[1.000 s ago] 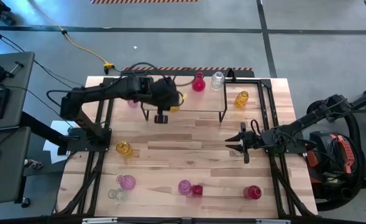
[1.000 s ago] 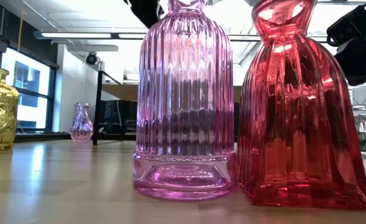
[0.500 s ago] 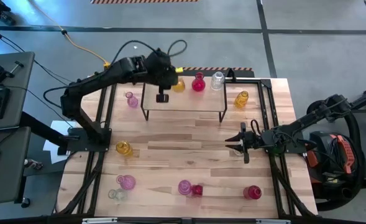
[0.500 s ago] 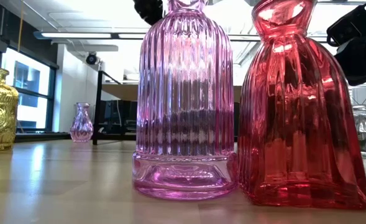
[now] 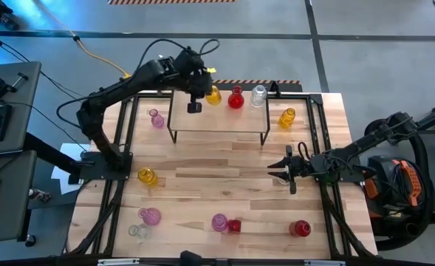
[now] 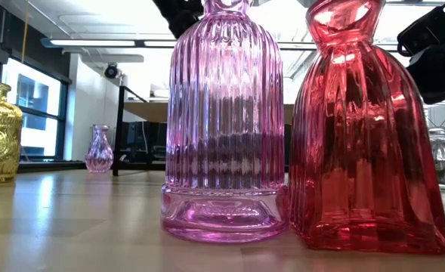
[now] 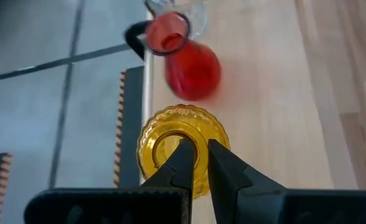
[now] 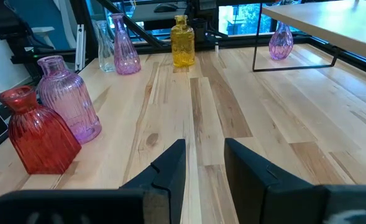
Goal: Sort vases onto shelf
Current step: Put the bottom right yellow vase on the shelf
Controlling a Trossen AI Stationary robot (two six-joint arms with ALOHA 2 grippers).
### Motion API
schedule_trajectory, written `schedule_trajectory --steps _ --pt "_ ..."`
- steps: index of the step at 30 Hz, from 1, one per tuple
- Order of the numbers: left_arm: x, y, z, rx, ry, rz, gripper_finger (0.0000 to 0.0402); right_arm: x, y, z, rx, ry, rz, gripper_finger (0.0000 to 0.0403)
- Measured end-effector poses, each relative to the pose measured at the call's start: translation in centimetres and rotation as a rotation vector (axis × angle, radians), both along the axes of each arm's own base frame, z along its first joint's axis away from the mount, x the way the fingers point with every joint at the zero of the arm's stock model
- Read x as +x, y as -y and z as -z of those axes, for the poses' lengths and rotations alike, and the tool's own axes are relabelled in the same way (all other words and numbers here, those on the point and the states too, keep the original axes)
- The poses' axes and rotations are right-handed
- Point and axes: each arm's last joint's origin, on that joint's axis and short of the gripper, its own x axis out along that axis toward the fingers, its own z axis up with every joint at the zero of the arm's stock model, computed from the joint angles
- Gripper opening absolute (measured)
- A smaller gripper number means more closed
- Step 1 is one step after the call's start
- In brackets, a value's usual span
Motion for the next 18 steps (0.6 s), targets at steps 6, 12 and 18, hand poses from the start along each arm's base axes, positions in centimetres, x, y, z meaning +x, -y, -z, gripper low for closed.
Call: schedule_trajectory --steps 6,12,18 --pt "0.8 -0.4 1.2 -0.008 -0.036 0.029 0.0015 0.0 0.0 0.0 0.0 0.0 0.0 0.0094" --pt "0.6 -0.3 1.4 -0.011 -0.06 0.044 0.0018 0.0 0.0 0.0 0.0 0.0 0.0 0.0094" --pt "0.2 -0.6 1.6 -0.013 -0.095 0.041 0.0022 0.0 0.0 0.0 0.0 0.0 0.0 0.0094"
